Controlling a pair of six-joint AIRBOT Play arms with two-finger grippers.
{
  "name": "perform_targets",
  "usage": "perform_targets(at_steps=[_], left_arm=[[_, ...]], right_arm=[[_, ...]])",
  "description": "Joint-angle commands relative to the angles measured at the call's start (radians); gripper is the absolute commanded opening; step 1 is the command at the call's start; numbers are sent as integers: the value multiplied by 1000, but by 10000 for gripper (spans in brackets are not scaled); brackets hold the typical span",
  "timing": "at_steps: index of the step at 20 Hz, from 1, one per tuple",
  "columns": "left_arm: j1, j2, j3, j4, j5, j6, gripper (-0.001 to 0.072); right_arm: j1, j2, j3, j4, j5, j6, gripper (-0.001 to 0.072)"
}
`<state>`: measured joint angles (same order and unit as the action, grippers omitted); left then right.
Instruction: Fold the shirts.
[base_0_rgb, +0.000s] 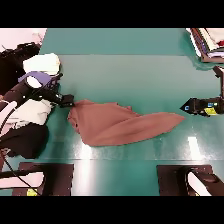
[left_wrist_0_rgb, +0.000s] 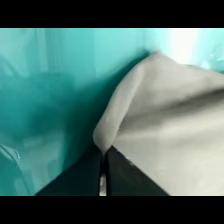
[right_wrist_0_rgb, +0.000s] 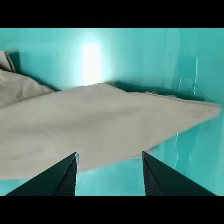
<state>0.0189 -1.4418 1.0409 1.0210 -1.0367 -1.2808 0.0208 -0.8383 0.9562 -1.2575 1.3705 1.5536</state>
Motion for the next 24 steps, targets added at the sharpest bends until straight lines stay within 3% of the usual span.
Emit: perform_targets(at_steps=[1, 2, 4, 8, 15, 18, 20, 21, 24], left_arm=[[2, -4, 95, -11, -47, 6, 27], [2, 0, 124, -11, -56, 6, 27], [2, 3, 165, -11, -67, 6, 27], [2, 5, 171, -11, -76, 6, 27], [2, 5, 171, -11, -79, 5, 27], [2, 5, 171, -11, -79, 5, 27], [2, 5, 171, -11, -81, 5, 26], [2, 7, 171, -11, -82, -2, 26], [2, 81, 204, 20, -58, -17, 26]], right_arm=[[-91, 0, -17, -3, 42, -7, 453], [-147, -6, -43, -3, 63, -37, 461], [-263, -42, -119, 14, 76, -74, 547], [-415, -182, -238, 203, -40, -190, 541], [-333, -397, -246, 238, -209, -198, 521], [-274, -425, -245, 242, -269, -202, 412], [-245, -421, -245, 242, -299, -212, 87], [-235, -407, -244, 242, -314, -213, 20], [-230, -309, -193, 237, -320, -213, 17]])
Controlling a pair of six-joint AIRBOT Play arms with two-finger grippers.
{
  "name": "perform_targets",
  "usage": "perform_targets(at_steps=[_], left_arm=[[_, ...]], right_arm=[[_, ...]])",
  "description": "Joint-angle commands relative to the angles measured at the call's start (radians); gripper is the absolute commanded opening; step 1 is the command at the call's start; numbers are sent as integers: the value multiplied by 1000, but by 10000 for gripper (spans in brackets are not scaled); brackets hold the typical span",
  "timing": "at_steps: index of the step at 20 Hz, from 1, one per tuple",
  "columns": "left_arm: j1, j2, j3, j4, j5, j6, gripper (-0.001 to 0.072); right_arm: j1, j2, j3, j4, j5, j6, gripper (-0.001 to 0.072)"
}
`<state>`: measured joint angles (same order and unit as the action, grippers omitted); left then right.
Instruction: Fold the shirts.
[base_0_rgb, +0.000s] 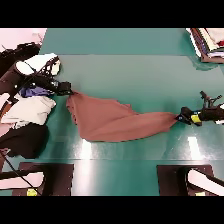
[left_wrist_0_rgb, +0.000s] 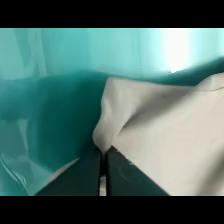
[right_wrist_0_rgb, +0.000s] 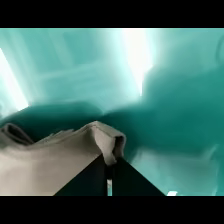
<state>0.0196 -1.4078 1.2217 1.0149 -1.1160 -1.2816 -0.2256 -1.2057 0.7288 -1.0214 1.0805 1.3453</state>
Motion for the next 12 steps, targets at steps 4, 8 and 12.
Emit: perform_targets(at_steps=[4, 8, 12], left_arm=[[1, 259, 237, 103, 43, -29, 26], [1, 447, 528, 103, 63, -28, 26], [1, 570, 733, 103, 68, -32, 26]], right_arm=[[16, 242, 321, 1, -3, -5, 17], [16, 372, 679, -1, 0, -5, 17], [16, 452, 906, -3, 8, -5, 17]])
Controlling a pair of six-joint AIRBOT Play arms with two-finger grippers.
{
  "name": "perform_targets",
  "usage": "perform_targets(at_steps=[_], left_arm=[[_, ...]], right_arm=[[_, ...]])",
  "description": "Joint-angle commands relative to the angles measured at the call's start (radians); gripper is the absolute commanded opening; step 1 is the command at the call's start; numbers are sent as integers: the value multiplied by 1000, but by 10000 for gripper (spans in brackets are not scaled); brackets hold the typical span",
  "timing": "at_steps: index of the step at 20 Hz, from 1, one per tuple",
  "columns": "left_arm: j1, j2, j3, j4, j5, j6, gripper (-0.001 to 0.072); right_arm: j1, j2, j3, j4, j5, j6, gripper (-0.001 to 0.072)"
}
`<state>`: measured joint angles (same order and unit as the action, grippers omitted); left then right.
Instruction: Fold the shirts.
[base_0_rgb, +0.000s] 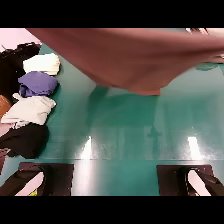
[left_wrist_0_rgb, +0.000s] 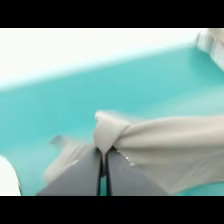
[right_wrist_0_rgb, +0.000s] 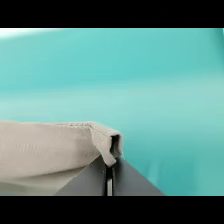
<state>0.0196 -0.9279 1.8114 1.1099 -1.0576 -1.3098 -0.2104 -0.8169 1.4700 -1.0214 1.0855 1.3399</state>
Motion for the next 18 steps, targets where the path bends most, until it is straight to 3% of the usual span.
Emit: perform_targets(at_steps=[1, 6, 11, 15, 18], left_arm=[[1, 106, 183, 8, 8, -13, 26], [1, 112, 319, 0, 1, -71, 25], [1, 76, 116, 12, -18, -74, 26], [1, -76, -119, 6, -108, -97, 27], [1, -232, -289, -18, -108, -97, 26]], right_arm=[[1, 75, 208, -19, 18, 2, 17], [1, 35, 429, -182, 177, 60, 16], [1, -155, 612, -183, 381, 127, 16], [27, -299, 443, -180, 436, 145, 16], [86, -435, 276, -187, 395, 140, 16]])
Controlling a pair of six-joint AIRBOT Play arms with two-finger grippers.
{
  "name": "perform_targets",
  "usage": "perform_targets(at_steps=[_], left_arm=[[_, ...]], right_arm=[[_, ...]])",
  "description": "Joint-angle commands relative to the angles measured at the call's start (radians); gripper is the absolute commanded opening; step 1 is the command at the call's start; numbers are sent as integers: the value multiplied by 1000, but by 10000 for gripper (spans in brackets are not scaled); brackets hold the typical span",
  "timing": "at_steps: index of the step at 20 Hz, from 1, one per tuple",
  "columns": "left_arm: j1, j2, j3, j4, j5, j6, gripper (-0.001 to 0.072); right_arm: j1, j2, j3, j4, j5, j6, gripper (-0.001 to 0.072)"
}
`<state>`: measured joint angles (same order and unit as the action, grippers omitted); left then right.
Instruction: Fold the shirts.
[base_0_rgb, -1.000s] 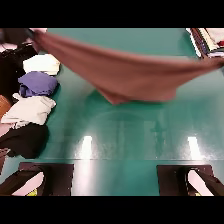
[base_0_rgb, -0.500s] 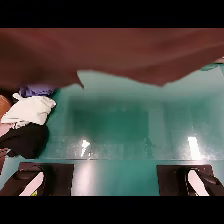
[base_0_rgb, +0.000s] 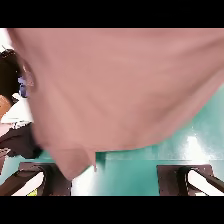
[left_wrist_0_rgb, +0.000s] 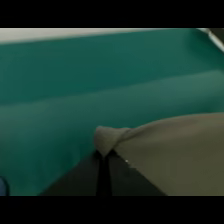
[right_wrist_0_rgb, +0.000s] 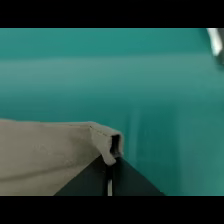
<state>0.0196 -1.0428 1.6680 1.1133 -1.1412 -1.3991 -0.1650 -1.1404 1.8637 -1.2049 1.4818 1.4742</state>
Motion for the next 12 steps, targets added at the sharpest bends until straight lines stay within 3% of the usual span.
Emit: perform_targets(at_steps=[1, 5, 8, 9, 10, 11, 12], left_arm=[[1, -180, -191, -23, 3, -7, 27], [1, -434, -214, -37, 167, 19, 27], [1, -556, -159, -66, 231, 17, 27], [1, -573, -146, -64, 222, 15, 91], [4, -573, -145, -58, 215, 10, 369], [15, -570, -137, -50, 175, 8, 531], [35, -567, -119, -39, 96, 8, 528]], right_arm=[[63, -169, -159, -3, -45, -2, 16], [119, -396, -189, 1, -238, -10, 16], [139, -552, -75, 8, -231, -10, 18], [142, -589, -34, 8, -214, -10, 87], [142, -621, 9, 8, -181, -10, 415], [142, -641, 44, 7, -134, -10, 472], [141, -650, 69, 0, -89, -10, 439]])
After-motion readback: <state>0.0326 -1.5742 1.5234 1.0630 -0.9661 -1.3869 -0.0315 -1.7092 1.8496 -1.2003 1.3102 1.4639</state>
